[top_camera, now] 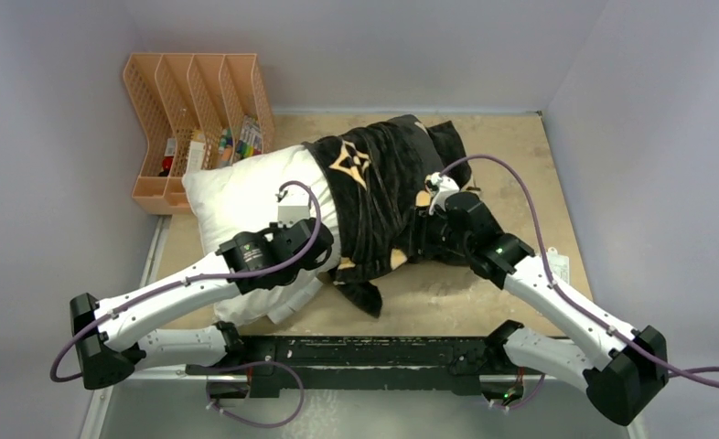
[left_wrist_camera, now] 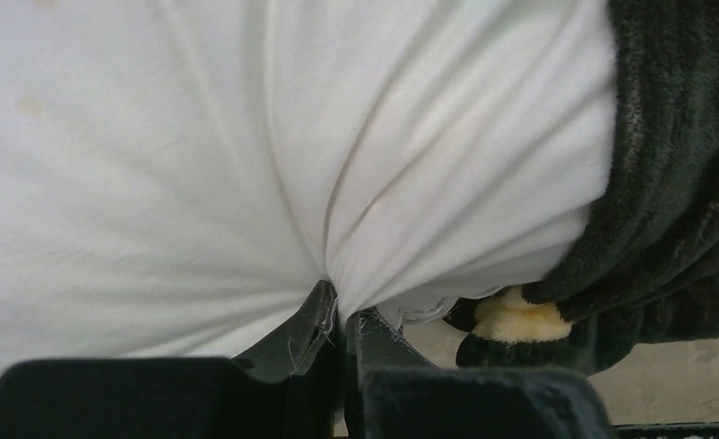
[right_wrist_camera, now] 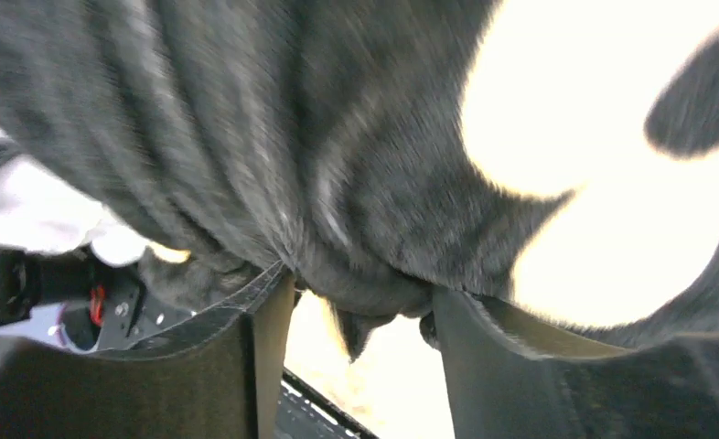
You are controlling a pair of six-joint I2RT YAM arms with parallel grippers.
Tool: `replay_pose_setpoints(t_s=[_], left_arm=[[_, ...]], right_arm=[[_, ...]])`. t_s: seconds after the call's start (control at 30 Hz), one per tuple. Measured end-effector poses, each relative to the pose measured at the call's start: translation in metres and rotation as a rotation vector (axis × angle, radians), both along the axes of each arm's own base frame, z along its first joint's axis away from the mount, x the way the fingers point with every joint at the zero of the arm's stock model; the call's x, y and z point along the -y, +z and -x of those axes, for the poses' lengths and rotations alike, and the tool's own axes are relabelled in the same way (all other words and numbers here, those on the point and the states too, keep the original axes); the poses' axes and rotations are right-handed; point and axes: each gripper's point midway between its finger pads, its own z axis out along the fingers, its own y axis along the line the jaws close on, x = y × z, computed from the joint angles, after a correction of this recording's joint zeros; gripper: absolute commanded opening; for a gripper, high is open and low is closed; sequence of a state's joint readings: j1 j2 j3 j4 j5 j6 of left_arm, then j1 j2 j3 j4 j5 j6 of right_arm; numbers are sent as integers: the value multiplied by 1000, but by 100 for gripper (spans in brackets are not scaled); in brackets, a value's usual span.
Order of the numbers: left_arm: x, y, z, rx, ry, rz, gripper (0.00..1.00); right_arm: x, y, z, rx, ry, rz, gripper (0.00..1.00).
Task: Remove the pillowcase from the pillow
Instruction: Remove the pillow from the pillowcase.
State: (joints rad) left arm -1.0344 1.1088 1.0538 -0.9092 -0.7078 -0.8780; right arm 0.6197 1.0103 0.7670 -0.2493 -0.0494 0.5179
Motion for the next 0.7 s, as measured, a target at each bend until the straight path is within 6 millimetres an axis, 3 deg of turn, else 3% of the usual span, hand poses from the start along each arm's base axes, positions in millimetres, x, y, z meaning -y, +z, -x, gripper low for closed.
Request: replay_pose_setpoints(t_s=[0.1,0.2,0.27,0.37,0.5,0.57,0.6,0.67,0.7], left_arm=[[-8,-4,4,-21,3,-24,0],[-9,-7,6,-31,2,-26,0],[-10,-9,8,-32,6,-13,0],[-12,-8,10,-26,10,7,0],[-17,-7,13,-25,13,16,0],[-18,-8,13,-25,13,14,0],[-18,-9,13,-26,13,13,0],[-18,-9,13,-28,13,10,0],[-18,-10,13,-29,13,8,0]], right_arm=[[-6,25,5,57,90,-28,73],[6,54,4,142,55,-28,86],[31,71,-4,206,-70,16,92],[71,73,-14,209,-249,100,97],[117,45,-32,81,-405,130,98],[128,22,-38,-6,-440,99,95],[127,9,-39,-47,-440,68,92],[108,-15,-31,-110,-371,-35,79],[97,-24,-26,-135,-329,-85,65]])
